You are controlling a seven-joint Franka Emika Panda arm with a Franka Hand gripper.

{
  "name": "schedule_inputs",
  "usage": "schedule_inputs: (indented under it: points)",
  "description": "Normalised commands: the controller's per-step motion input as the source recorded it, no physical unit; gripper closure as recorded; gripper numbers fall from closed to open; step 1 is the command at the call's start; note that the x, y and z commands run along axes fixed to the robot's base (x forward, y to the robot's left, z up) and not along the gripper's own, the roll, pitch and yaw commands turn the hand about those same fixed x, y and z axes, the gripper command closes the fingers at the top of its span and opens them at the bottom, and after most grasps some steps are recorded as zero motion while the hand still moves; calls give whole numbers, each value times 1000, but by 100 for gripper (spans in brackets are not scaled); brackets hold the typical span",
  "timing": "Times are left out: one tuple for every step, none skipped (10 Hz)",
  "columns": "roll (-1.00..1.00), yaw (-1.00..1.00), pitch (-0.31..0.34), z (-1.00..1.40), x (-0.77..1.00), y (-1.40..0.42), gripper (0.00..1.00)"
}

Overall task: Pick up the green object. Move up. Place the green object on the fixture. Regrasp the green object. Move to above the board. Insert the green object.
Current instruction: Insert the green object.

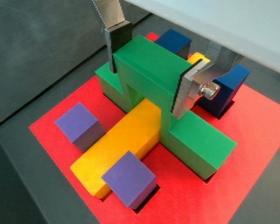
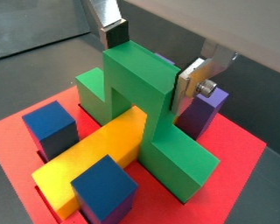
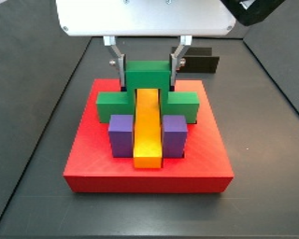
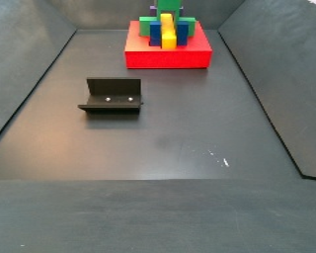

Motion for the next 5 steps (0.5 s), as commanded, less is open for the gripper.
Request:
schedule_inputs:
  points:
    - [70, 0, 0, -43, 71, -17, 100]
    - [74, 0, 3, -60, 109, -23, 100]
    - [77, 0, 3, -57, 120, -57, 100]
    - [74, 0, 6, -51, 154, -106, 100]
    - [80, 0, 7, -63, 177, -109, 100]
